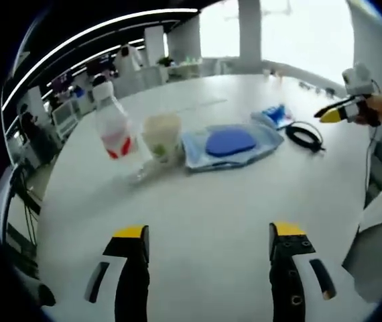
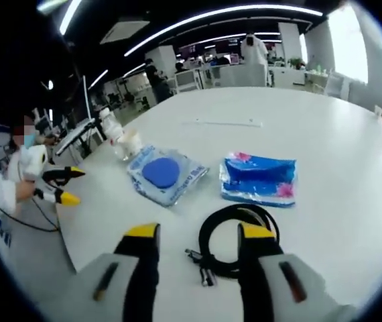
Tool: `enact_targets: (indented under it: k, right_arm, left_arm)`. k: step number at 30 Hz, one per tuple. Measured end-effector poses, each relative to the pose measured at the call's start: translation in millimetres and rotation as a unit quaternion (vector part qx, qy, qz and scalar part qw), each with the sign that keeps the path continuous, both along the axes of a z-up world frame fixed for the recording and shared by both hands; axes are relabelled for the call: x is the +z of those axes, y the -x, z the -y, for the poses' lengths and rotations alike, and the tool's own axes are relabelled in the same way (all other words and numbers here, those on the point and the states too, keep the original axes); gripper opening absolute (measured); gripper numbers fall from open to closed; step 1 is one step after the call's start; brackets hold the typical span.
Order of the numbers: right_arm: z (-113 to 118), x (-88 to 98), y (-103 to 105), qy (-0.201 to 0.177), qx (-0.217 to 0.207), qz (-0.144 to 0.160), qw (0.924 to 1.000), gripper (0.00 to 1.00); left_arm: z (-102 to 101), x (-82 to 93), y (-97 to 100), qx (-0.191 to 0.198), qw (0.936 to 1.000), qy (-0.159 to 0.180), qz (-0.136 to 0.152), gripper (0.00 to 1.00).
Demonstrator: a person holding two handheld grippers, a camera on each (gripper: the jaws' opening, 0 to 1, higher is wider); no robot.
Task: Arrange the tabletop items into an orderly group along one side of the table until the central work area is clear of visible clutter.
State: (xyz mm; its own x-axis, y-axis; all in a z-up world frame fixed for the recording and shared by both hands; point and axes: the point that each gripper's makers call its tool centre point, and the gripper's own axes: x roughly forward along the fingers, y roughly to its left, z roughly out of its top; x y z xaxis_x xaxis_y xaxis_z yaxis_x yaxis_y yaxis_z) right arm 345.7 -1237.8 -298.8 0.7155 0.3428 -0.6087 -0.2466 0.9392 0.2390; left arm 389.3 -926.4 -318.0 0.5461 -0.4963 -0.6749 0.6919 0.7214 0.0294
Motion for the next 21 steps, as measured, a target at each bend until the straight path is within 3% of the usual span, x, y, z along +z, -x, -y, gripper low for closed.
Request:
enact_targets:
  k: [4,13,18,21]
  right_arm:
    - [-5,-4.6,-1,-0.002,0.001,-0.005,1.0,0.43]
    - [-23,-17.5,-4,-0.013,0.005,-0.023,0.9996,0.41]
    - [-29,-19.7,-13,-0.02,0.002,-0.026,0.9995,0.39]
    - [-33,-28.0,-16,0.014,0.027,-0.039,0.9988,0.34]
  left_arm:
    - [5,0.2,-8.5,0.002,0.9999,0.011,-0.004,0.68]
    - [27,-0.5,-49.0,0.041,0.9971,0.061,-0.019,0.63]
    - [36,-2.6,-65.9,0.048,0.996,0.073,-0.021,0.61]
    - [46,-4.4,-75.2,0.059,0.992,0.107,-0.032,0.61]
